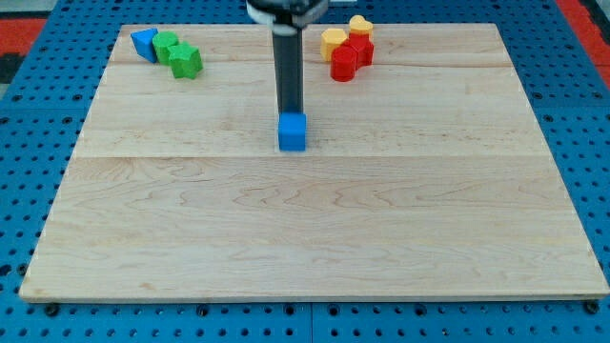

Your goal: Move the triangle close to the cube

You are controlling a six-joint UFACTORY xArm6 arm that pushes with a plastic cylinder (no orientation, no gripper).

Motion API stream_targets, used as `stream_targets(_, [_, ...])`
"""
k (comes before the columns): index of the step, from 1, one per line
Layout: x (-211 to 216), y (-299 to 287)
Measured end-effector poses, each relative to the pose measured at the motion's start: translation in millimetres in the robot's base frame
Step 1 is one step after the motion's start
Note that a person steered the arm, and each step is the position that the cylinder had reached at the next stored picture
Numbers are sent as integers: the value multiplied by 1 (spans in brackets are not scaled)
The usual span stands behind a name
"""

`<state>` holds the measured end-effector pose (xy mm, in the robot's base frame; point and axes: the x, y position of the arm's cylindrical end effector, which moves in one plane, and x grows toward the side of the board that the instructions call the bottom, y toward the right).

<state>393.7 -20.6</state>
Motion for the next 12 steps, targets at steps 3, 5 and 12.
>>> stream_targets(3, [-87, -178])
stream_targets(5, [-150, -242])
stream_targets(12, [-166, -60])
